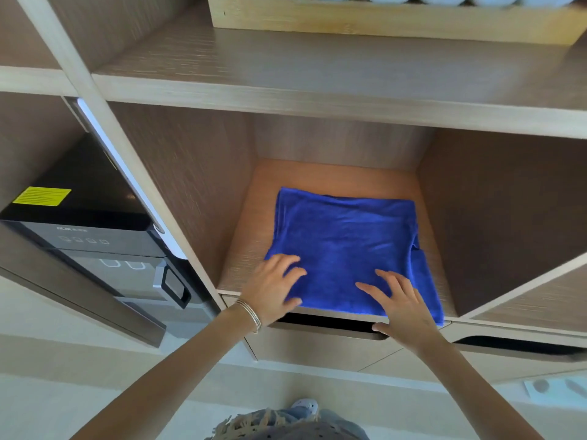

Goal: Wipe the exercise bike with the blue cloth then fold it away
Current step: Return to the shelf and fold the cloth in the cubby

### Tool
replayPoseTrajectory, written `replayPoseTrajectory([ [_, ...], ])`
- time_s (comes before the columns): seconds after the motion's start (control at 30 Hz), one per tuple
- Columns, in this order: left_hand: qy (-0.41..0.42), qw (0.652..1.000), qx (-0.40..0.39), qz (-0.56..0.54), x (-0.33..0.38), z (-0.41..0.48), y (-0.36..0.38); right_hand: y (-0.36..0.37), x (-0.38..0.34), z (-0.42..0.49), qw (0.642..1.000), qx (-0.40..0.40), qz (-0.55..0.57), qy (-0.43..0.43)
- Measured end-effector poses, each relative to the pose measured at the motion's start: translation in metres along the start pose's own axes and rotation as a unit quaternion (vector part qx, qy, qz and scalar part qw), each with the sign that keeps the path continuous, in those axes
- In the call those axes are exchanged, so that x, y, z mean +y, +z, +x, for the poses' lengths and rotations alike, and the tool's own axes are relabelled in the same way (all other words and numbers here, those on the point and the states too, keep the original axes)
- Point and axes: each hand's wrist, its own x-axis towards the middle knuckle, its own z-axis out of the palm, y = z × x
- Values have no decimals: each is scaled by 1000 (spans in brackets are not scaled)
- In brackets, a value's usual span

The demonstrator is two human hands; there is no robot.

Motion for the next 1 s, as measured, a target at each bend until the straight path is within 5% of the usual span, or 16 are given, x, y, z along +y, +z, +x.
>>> replayPoseTrajectory([
  [0.1, 0, 996, -56, 63, 13, -4, 17, 6, 6, -8, 996, 88, -6, -11],
  [0.43, 42, 994, 95, -24, 0, -15, 10, 7, 36, -27, 976, 213, 6, -46],
  [0.63, -92, 992, 8, -87, -4, -11, -10, -15, 49, -27, 989, 110, 98, -28],
  [0.8, -128, 972, -96, -171, -12, 7, -27, -24, 54, -20, 980, 73, 183, 15],
  [1.0, -97, 917, -353, -158, -20, 13, -38, -57, 60, -21, 958, -148, 244, 6],
])
